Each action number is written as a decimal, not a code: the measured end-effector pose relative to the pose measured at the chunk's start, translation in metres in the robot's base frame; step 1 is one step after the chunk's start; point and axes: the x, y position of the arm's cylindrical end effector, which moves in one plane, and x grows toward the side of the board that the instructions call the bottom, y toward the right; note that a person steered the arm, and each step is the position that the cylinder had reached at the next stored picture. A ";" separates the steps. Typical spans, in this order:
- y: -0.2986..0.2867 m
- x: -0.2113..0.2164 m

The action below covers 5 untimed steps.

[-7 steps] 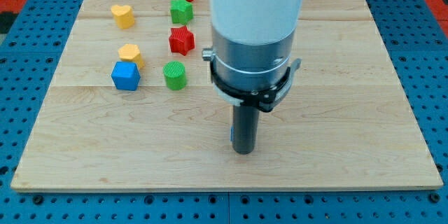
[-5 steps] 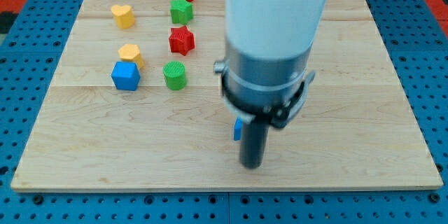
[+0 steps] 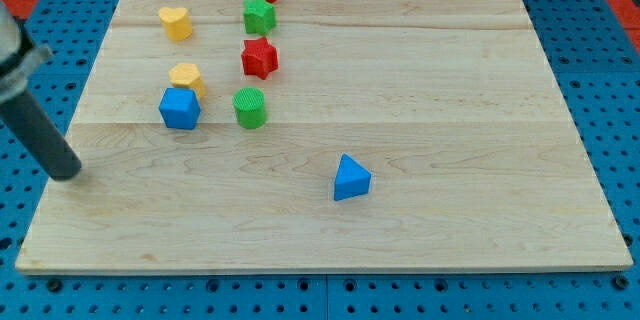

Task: Slide the yellow hexagon along with blue cube towards bottom left

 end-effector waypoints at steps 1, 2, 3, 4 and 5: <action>-0.001 -0.061; 0.014 -0.122; 0.054 -0.171; 0.101 -0.179; 0.118 -0.165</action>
